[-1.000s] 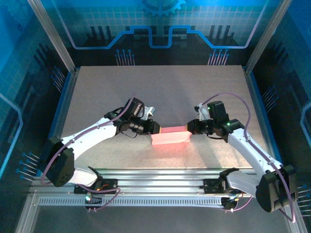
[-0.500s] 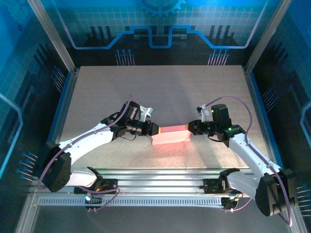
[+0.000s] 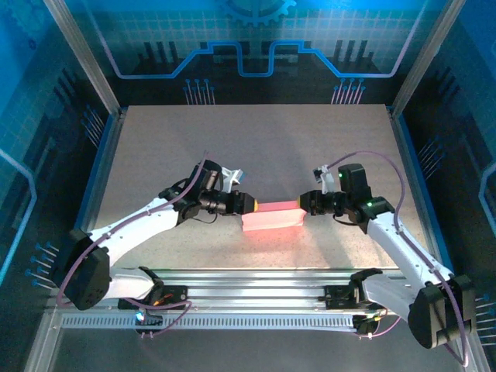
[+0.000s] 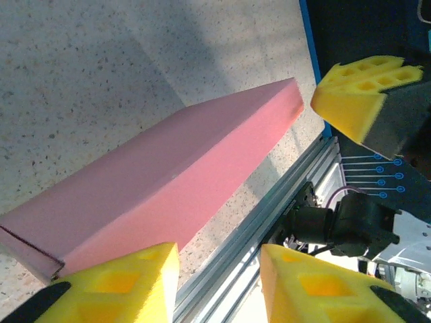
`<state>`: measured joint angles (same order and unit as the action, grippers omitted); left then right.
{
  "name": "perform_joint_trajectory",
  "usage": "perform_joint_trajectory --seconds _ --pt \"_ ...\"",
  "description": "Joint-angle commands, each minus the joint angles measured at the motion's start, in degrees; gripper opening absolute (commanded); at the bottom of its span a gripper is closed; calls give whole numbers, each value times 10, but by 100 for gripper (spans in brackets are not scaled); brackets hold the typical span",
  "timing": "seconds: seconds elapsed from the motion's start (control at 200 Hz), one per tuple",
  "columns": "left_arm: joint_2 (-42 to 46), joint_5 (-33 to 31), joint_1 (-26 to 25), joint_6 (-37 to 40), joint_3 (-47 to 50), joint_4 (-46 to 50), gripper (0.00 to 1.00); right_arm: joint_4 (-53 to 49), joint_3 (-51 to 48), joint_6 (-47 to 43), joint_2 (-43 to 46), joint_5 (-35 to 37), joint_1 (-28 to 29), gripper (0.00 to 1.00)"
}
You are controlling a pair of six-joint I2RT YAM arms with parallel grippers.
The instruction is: Fold the paper box
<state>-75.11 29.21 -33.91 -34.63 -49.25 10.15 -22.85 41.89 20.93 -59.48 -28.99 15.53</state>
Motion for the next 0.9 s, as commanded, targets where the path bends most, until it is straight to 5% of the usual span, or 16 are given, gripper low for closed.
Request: perform_joint_trajectory --seconds 0.0,0.225,0.305,0.49,0.896 --pt "1 7 -1 -27 -55 10 40 -54 73 -60 0 -2 34 22" --pt "48 -32 0 11 -83 99 48 -154 178 -173 -45 55 110 72" --pt "83 -61 1 34 -75 136 54 -173 199 -213 -65 76 131 80" --pt "173 -99 4 76 -53 210 99 -224 241 -322 -121 150 189 99" --pt "294 -121 4 91 -11 256 100 -299 342 -413 -280 205 255 99"
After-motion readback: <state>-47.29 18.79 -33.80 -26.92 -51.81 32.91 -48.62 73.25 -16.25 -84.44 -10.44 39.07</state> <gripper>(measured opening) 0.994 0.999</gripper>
